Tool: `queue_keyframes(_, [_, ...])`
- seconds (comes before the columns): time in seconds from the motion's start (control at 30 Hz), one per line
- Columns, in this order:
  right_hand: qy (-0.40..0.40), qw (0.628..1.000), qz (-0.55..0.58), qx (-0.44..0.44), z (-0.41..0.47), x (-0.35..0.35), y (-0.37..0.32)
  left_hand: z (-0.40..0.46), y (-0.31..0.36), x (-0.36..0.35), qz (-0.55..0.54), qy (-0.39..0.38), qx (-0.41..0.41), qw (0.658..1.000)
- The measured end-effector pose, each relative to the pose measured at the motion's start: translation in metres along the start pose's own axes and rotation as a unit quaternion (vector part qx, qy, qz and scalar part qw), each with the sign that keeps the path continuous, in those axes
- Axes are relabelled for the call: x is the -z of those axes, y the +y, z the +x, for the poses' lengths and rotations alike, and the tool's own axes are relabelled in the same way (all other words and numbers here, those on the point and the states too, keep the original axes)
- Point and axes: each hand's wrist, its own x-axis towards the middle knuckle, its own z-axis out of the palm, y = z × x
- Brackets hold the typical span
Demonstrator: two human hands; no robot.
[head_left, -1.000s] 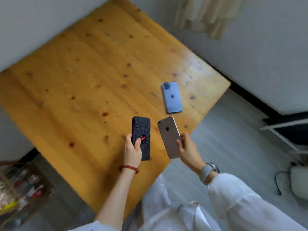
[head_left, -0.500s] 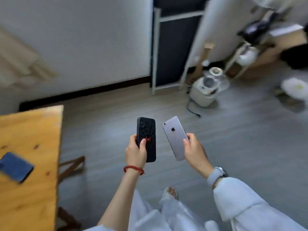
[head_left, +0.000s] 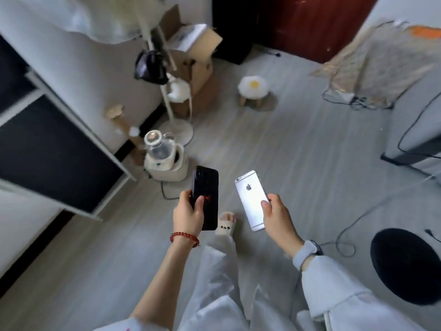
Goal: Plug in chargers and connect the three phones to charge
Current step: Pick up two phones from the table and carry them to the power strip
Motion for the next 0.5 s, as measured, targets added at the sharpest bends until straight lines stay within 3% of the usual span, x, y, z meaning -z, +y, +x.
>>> queue_keyframes(0.27, [0.062,0.995,0.037,-0.075,0.180,0.070,-0.053,0.186,0.141,-0.089,0.024,-0.077,-0.070,0.994])
queue_keyframes(0.5, [0.159,0.975,0.071,-0.136,0.300,0.147,-0.044,0.284,0.255,-0.203,0.053,-0.172,-0.134,0.975])
